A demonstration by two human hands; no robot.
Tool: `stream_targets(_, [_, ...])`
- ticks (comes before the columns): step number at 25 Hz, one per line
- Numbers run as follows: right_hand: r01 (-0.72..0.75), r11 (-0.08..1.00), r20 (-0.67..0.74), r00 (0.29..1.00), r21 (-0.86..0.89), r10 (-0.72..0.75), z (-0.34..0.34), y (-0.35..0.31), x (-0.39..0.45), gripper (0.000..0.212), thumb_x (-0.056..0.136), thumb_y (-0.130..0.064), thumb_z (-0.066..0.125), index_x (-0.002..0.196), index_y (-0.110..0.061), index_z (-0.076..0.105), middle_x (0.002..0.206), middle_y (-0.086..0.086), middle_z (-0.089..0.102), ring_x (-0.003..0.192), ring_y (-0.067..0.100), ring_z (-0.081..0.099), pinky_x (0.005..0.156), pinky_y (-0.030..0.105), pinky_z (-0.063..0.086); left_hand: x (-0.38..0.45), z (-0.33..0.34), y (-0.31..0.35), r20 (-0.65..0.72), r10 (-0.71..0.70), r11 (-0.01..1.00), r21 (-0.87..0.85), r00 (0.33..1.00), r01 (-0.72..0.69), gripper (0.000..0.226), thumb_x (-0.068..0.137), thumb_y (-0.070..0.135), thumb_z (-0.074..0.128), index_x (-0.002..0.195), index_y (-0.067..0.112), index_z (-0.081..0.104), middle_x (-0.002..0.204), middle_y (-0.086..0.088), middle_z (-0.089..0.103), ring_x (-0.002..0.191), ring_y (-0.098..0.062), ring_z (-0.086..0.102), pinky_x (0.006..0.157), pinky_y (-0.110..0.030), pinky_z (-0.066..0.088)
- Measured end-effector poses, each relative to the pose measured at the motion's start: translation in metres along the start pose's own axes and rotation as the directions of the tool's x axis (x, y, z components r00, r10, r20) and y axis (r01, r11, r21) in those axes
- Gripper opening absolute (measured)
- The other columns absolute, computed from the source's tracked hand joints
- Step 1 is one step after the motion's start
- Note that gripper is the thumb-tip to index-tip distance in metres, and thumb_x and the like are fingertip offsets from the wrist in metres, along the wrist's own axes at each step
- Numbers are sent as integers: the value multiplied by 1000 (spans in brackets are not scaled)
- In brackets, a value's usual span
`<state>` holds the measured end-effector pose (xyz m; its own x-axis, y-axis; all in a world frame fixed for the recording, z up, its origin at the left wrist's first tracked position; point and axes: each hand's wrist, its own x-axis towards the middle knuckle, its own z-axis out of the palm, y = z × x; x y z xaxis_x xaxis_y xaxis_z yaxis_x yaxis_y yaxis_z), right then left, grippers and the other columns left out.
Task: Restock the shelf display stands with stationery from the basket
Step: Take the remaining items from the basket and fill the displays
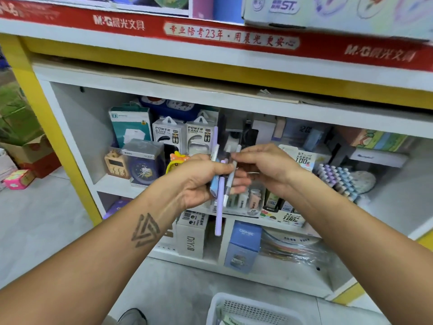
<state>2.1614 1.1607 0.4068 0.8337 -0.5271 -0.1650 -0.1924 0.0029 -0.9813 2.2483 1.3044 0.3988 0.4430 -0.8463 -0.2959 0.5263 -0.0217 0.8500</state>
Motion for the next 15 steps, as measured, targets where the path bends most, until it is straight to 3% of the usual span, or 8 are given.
stream_targets(2, [39, 976, -101, 995, 216, -17, -27, 3, -13, 18, 96, -13, 63, 107, 1, 68, 90, 20, 75, 86, 28, 70, 79, 37, 59, 6, 15, -6, 19, -31, 999, 22, 999, 31, 25, 95, -5, 52, 119, -12, 50, 99, -35, 68, 90, -45, 71, 70, -53, 60])
stream_targets(4, [100, 966, -134, 989, 236, -70, -54, 8, -25, 20, 101, -15, 57, 111, -1, 68, 77, 11, 72, 73, 23, 67, 68, 29, 57, 14, 30, -14, -26, -29, 996, 88, 999, 31, 20, 97, -1, 52, 115, -8, 48, 90, -31, 71, 77, -39, 73, 58, -44, 61])
stream_targets(6, [151, 988, -104, 984, 41, -146, -74, 14, -38, 22, 97, -18, 63, 111, -3, 71, 67, 7, 63, 60, 16, 55, 58, 23, 48, 21, 46, -23, -71, 24, 991, 133, 997, -15, 12, 96, 2, 56, 105, -4, 52, 72, -21, 69, 51, -23, 65, 42, -25, 51])
stream_targets(9, [190, 950, 47, 982, -250, -184, -99, 26, -55, 24, 86, -24, 77, 104, -9, 73, 68, 11, 68, 63, 17, 58, 64, 23, 47, 31, 68, -36, -66, 92, 990, 110, 994, -85, 10, 91, 5, 65, 94, -3, 60, 66, -15, 62, 42, -13, 49, 36, -19, 38])
stream_targets(12, [182, 932, 135, 980, -313, -146, -119, 34, -70, 23, 81, -25, 82, 100, -13, 76, 77, 16, 73, 70, 20, 64, 68, 27, 51, 39, 86, -50, -13, 125, 976, 182, 992, -120, 8, 87, -2, 67, 85, 0, 59, 58, -8, 60, 43, -13, 48, 35, -19, 37])
stream_targets(15, [134, 940, 125, 987, -313, -99, -148, 37, -81, 28, 77, -17, 84, 103, -10, 76, 86, 22, 73, 74, 22, 66, 71, 32, 53, 46, 99, -60, -47, 165, 965, 213, 985, -152, 17, 85, -9, 65, 81, 4, 55, 54, -4, 60, 45, -14, 49, 36, -19, 38])
